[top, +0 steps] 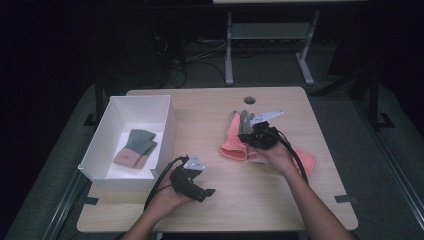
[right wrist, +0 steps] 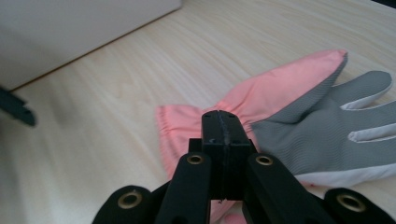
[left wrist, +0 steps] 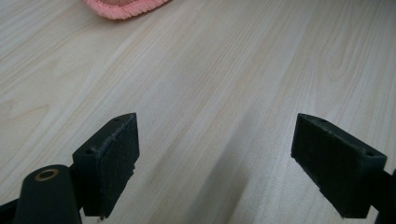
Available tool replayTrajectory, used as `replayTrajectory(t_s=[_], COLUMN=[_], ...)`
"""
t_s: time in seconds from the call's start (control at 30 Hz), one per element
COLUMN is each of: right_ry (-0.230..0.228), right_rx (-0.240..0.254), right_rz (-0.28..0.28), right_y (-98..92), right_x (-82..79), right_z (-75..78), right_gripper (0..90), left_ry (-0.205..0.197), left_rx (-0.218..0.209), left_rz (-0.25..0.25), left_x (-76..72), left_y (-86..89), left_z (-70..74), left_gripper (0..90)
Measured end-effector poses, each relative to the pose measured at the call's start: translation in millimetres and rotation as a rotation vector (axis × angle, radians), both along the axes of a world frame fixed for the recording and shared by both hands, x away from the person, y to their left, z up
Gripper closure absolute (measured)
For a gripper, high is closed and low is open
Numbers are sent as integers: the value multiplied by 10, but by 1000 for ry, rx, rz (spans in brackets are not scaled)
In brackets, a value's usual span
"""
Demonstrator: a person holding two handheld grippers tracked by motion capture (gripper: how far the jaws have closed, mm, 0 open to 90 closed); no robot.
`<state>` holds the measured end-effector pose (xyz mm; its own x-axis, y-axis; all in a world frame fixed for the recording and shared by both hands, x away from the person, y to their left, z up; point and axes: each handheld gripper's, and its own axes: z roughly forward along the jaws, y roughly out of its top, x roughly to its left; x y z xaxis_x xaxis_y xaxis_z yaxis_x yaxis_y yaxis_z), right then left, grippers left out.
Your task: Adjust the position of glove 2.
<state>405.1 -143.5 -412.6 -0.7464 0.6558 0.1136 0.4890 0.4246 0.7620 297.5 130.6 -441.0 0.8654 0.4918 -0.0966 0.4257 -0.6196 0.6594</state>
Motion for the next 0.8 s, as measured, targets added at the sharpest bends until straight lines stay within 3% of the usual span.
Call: replayTrajectory(t_s=[0.43,0.53,0.8], right_ry=[64,67,109], right_rx=[-30,-69,-86], right_rz=[-60,-70,-61], right_y=[102,132,139], right_x=[420,472,500], right_z=[-155,-181,-279], right_gripper=[900,900,900], left_ry=[17,14,10], left_rx=[9,8,8], left_rz=[-1,-1,-1], left_x=[24,20,28], left_y=[10,15,22], left_z=[-9,-9,-9], left_gripper=[149,148,149])
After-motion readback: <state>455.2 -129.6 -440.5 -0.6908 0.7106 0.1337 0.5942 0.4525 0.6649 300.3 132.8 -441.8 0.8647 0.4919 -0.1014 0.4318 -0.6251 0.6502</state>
